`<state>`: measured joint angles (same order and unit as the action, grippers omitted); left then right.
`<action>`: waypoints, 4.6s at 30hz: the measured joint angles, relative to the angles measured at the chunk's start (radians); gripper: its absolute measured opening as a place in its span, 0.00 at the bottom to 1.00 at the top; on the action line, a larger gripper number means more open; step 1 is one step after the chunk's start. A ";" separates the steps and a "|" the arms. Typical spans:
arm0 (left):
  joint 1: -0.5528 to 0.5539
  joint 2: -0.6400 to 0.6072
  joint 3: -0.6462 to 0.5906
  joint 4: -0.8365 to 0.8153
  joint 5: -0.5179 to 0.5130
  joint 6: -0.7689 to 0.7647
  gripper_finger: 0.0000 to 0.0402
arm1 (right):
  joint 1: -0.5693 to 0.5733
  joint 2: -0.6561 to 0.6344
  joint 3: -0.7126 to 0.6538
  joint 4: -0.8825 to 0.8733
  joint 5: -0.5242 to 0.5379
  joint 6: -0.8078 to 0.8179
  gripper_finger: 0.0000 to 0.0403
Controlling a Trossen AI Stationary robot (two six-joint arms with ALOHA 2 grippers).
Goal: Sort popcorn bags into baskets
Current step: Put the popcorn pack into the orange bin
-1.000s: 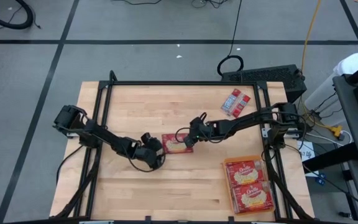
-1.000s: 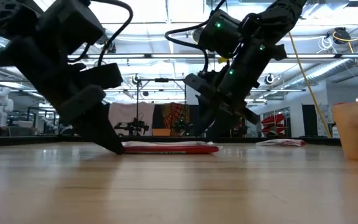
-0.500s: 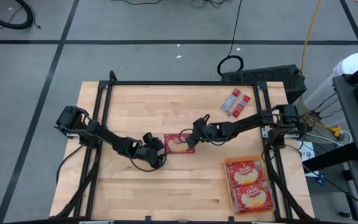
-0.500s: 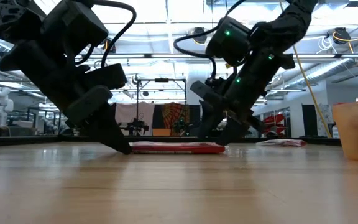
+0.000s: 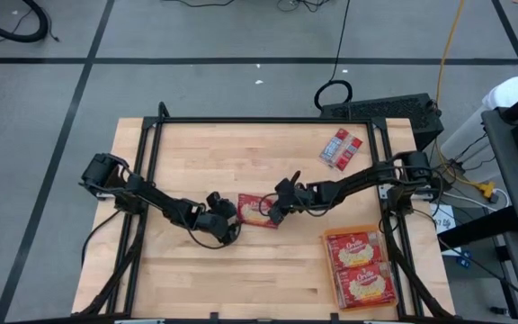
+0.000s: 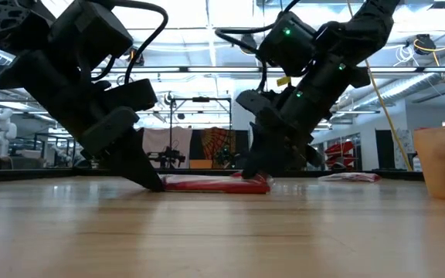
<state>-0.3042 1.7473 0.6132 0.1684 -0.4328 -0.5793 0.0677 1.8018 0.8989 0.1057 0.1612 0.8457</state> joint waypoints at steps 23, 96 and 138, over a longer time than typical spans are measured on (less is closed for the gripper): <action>-0.181 -0.377 -0.002 -0.202 -0.103 -0.023 0.70 | 0.197 -0.541 0.071 -0.481 0.018 -0.024 0.01; -0.288 -0.373 -0.130 0.047 -0.205 -0.182 0.70 | 0.909 -0.429 0.319 -1.177 -0.246 0.810 0.02; -0.288 -0.373 -0.130 0.072 -0.201 -0.193 0.70 | 0.910 -0.435 0.171 -1.194 -0.393 1.165 0.13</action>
<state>-0.5922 1.3745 0.4835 0.2405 -0.6341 -0.7722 0.9775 1.3672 1.0698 -1.0887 -0.2320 2.0102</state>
